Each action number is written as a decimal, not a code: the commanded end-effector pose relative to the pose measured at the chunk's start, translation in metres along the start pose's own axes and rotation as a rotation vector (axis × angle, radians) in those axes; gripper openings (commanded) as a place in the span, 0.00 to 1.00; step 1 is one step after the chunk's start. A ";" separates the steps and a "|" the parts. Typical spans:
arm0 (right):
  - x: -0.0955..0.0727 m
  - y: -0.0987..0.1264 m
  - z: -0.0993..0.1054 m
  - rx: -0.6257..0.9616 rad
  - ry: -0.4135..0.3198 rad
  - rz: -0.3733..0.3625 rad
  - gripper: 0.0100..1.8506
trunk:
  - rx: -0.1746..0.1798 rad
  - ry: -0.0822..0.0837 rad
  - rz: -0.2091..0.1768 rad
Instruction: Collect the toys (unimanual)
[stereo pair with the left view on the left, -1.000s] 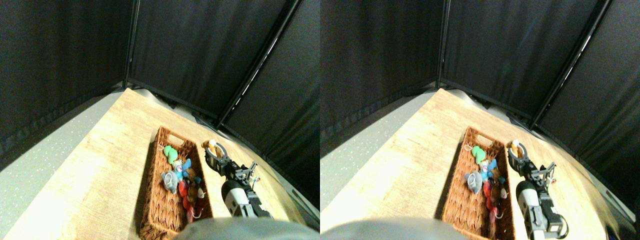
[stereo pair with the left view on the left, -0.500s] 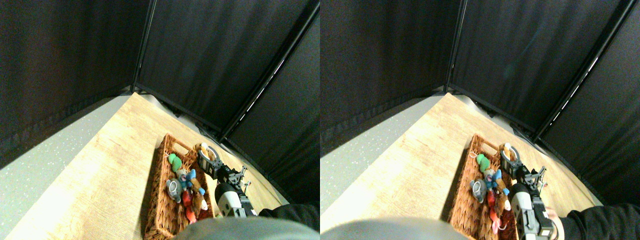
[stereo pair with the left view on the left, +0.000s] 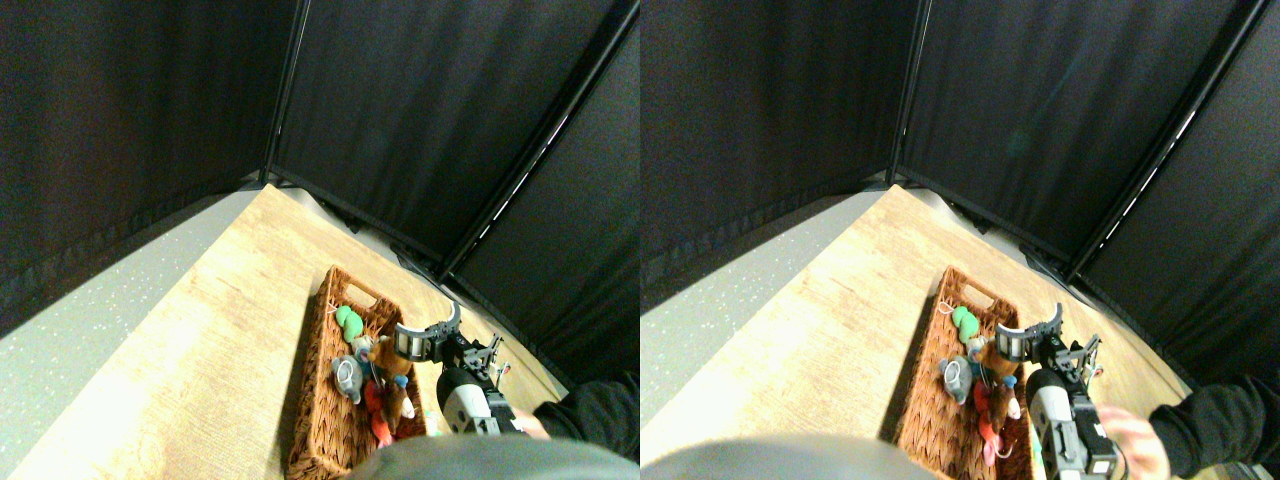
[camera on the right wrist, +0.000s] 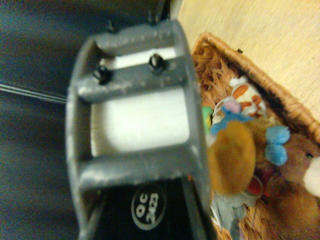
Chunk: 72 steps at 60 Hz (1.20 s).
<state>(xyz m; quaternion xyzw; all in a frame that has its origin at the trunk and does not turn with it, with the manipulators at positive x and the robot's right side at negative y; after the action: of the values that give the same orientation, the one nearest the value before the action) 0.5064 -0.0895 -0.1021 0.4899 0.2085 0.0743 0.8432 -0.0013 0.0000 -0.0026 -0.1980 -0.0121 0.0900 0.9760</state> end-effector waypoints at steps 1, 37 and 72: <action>0.000 0.005 0.006 -0.009 -0.045 0.041 0.72 | -0.020 0.000 0.006; -0.021 -0.040 0.085 0.071 -0.346 -0.036 0.54 | 0.085 0.039 -0.064; -0.074 -0.125 0.103 0.195 -0.531 -0.130 0.57 | 0.204 0.098 -0.131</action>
<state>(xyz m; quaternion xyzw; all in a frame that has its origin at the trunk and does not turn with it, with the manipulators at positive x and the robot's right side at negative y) 0.4725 -0.2582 -0.1487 0.5674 0.0371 -0.1612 0.8066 -0.0035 -0.0033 -0.0069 -0.1098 0.0251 0.0161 0.9935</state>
